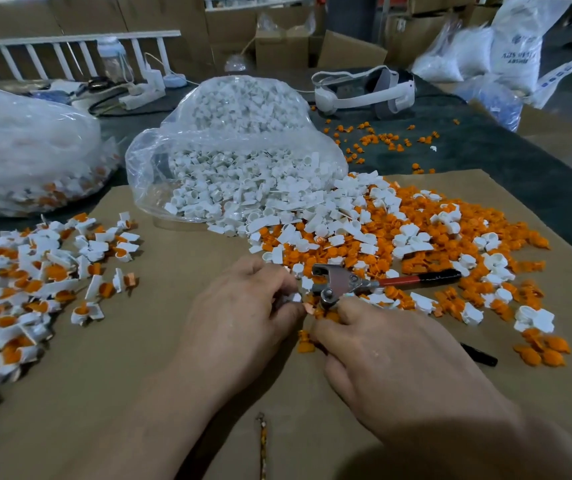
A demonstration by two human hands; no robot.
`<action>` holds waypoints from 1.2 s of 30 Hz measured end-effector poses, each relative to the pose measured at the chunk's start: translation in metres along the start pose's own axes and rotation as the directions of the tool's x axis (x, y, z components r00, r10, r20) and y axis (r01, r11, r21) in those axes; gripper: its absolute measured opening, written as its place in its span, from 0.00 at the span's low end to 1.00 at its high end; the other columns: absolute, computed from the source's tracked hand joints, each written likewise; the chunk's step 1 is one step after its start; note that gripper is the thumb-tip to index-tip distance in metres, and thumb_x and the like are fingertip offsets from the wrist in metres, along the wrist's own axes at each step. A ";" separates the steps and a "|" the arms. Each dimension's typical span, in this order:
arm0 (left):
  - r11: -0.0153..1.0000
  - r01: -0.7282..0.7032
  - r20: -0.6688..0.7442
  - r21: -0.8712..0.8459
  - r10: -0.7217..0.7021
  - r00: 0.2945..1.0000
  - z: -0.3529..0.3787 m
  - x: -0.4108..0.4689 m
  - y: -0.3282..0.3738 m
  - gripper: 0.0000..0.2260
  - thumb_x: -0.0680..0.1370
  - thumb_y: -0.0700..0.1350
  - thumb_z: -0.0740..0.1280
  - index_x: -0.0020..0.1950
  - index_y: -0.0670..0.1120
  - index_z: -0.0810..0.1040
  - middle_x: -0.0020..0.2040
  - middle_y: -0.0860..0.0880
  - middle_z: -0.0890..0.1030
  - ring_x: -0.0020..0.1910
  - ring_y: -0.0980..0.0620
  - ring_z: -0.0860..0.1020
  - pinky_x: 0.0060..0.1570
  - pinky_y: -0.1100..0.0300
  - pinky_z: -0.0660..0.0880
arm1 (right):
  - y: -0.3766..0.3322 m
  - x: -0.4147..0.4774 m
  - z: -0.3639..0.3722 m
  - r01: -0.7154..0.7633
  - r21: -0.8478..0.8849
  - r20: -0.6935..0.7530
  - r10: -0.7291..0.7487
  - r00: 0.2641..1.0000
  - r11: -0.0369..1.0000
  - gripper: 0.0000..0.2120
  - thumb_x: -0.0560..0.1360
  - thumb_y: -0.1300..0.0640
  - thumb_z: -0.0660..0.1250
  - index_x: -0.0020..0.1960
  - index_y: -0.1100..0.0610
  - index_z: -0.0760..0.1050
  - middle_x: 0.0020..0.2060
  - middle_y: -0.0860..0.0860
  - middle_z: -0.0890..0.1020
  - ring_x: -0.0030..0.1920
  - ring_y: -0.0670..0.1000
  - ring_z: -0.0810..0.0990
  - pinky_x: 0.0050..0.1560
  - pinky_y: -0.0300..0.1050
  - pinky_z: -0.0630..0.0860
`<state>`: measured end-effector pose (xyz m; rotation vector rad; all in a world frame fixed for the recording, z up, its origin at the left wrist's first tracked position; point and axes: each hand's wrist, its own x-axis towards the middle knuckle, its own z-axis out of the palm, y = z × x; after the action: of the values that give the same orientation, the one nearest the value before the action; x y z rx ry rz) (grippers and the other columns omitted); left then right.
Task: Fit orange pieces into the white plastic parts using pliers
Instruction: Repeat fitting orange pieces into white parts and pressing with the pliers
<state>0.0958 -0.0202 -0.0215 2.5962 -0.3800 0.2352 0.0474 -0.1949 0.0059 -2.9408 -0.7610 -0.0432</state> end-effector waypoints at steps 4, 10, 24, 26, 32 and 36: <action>0.932 0.216 -0.089 -0.292 -0.251 0.964 -0.016 -0.005 -0.002 0.07 0.75 0.58 0.65 0.45 0.56 0.77 0.40 0.58 0.80 0.42 0.67 0.76 0.35 0.65 0.67 | 0.001 0.000 -0.002 -0.014 0.021 0.024 0.014 1.000 1.000 0.12 0.82 0.50 0.51 0.61 0.47 0.68 0.48 0.49 0.70 0.43 0.51 0.74 0.41 0.47 0.75; 0.813 0.418 0.019 -0.407 -0.449 0.893 -0.038 -0.014 -0.007 0.06 0.80 0.50 0.65 0.45 0.52 0.78 0.35 0.57 0.85 0.33 0.59 0.83 0.32 0.56 0.78 | 0.003 0.001 0.001 -0.013 0.029 0.015 0.012 1.000 0.999 0.05 0.81 0.56 0.58 0.57 0.48 0.66 0.47 0.49 0.70 0.43 0.52 0.74 0.43 0.49 0.77; 0.330 0.339 0.208 -0.881 -0.372 0.905 -0.024 -0.014 0.009 0.10 0.76 0.40 0.68 0.37 0.49 0.83 0.39 0.42 0.84 0.32 0.46 0.81 0.28 0.54 0.79 | 0.023 -0.005 -0.001 -0.128 0.865 -0.072 0.373 0.925 0.486 0.08 0.81 0.51 0.59 0.55 0.43 0.76 0.39 0.46 0.81 0.39 0.45 0.81 0.40 0.43 0.80; 0.260 0.363 0.274 -0.894 -0.323 0.906 -0.022 -0.015 0.015 0.09 0.76 0.43 0.67 0.37 0.50 0.83 0.36 0.44 0.81 0.29 0.50 0.78 0.24 0.59 0.74 | 0.026 -0.004 -0.006 -0.121 0.986 0.076 0.334 0.939 0.115 0.07 0.79 0.52 0.62 0.51 0.47 0.79 0.35 0.54 0.82 0.34 0.53 0.82 0.37 0.52 0.81; 0.247 0.343 0.294 -0.906 -0.217 0.931 -0.017 -0.023 0.028 0.20 0.76 0.55 0.71 0.46 0.36 0.77 0.31 0.45 0.76 0.24 0.52 0.73 0.20 0.62 0.70 | 0.025 0.000 -0.013 -0.167 0.907 0.220 0.095 0.971 -0.386 0.13 0.79 0.53 0.61 0.55 0.63 0.73 0.37 0.59 0.79 0.29 0.52 0.79 0.27 0.43 0.78; 0.142 0.295 0.254 -0.945 -0.249 0.935 -0.016 -0.022 0.033 0.14 0.70 0.54 0.70 0.39 0.43 0.85 0.34 0.42 0.81 0.27 0.51 0.79 0.20 0.62 0.72 | 0.025 0.002 -0.013 -0.177 0.841 0.213 0.012 0.977 -0.511 0.09 0.78 0.58 0.62 0.56 0.62 0.73 0.38 0.60 0.79 0.29 0.53 0.80 0.27 0.43 0.78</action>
<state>0.0635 -0.0346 0.0019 1.2631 0.0156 -0.1822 0.0612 -0.2173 0.0169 -0.9600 -0.0949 0.5482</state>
